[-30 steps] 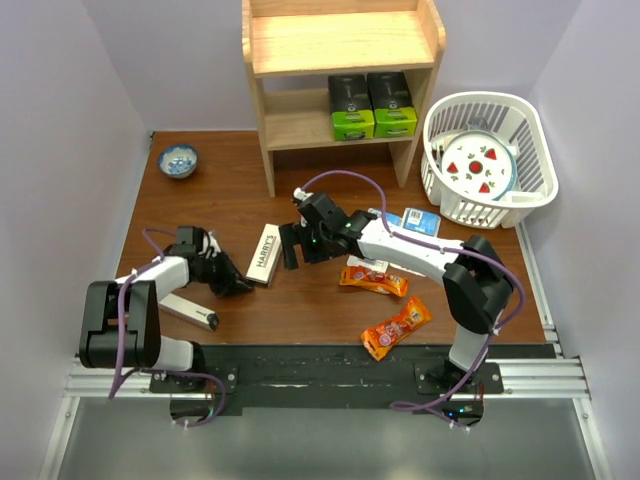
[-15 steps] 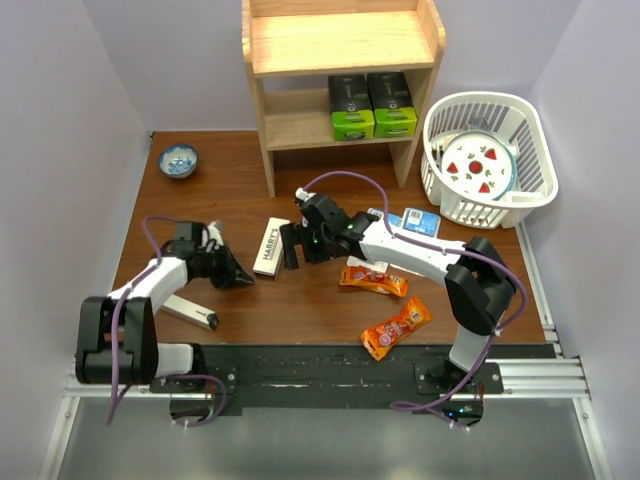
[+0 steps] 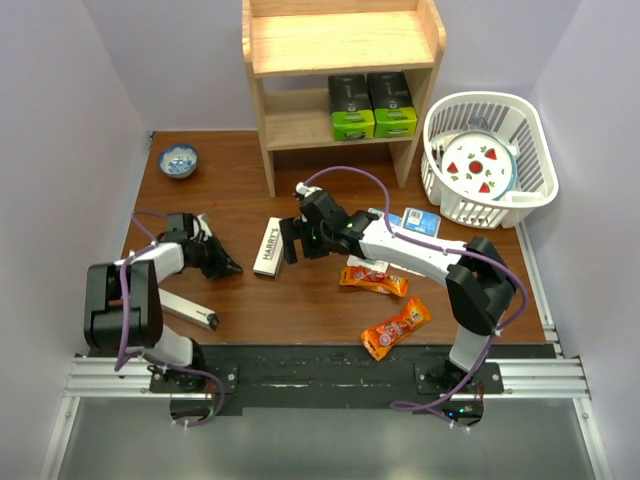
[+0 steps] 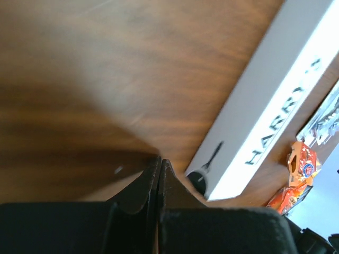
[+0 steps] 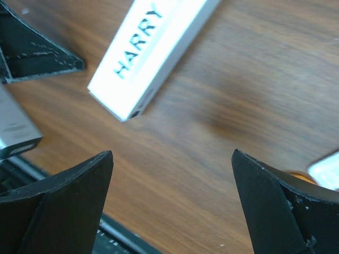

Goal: Place and organize the shaving razors onto the shelf

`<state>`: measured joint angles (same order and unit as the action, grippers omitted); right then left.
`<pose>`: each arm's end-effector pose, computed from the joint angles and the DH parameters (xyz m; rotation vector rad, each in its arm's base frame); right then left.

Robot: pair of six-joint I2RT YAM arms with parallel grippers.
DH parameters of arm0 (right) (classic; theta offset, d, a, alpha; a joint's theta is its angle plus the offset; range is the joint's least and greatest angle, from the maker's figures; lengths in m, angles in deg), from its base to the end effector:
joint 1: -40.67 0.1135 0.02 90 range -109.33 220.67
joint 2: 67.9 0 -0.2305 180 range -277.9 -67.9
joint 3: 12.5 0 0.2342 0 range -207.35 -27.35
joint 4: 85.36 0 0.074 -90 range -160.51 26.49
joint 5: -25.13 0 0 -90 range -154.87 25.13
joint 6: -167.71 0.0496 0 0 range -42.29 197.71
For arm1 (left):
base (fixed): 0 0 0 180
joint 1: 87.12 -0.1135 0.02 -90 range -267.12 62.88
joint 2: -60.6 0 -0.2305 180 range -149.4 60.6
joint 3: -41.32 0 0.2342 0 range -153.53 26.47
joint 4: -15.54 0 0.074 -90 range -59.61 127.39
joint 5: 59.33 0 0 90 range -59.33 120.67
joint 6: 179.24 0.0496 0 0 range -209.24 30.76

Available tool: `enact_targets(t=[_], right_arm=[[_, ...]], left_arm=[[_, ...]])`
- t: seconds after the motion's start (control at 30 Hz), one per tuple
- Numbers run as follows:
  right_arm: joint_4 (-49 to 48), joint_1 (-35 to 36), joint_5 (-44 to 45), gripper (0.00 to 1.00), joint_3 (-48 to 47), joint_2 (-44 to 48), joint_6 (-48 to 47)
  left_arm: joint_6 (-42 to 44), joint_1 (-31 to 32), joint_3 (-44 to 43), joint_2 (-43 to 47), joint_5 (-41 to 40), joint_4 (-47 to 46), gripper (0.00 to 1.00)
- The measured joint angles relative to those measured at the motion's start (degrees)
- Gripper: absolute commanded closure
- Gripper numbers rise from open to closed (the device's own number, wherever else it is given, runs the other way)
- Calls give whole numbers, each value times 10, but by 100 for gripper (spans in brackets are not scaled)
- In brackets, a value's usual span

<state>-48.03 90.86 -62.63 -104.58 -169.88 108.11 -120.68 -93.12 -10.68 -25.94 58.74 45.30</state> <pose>0.2464 0.2926 0.2080 -0.4081 2.4502 0.5920 0.2511 0.0029 0.1047 -0.7220 2.6111 -0.7954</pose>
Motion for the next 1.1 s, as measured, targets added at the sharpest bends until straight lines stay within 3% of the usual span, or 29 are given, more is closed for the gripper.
enact_targets(t=[0.27, 0.43, 0.5, 0.57, 0.67, 0.9, 1.1], right_arm=[[2, -3, 23, 1, 0, 0, -2], [-1, -3, 22, 1, -5, -10, 0], [-6, -3, 17, 1, -10, -24, 1], [-10, -3, 12, 1, -17, -41, 1], [-12, 1, 13, 1, -33, -72, 0], [2, 39, 40, 1, -90, -122, -2], [9, 59, 57, 1, -123, -150, 8]], left_arm=[[-11, 94, -14, -19, 29, -72, 100], [-19, 105, 7, 12, 34, -79, 98], [-19, 98, 17, 40, 27, -71, 91], [-19, 84, 25, 76, 12, -53, 76], [-16, 48, 32, 129, -7, -28, 69], [-18, -29, 60, 208, -26, -19, 67], [-20, -53, 94, 242, -30, -3, 67]])
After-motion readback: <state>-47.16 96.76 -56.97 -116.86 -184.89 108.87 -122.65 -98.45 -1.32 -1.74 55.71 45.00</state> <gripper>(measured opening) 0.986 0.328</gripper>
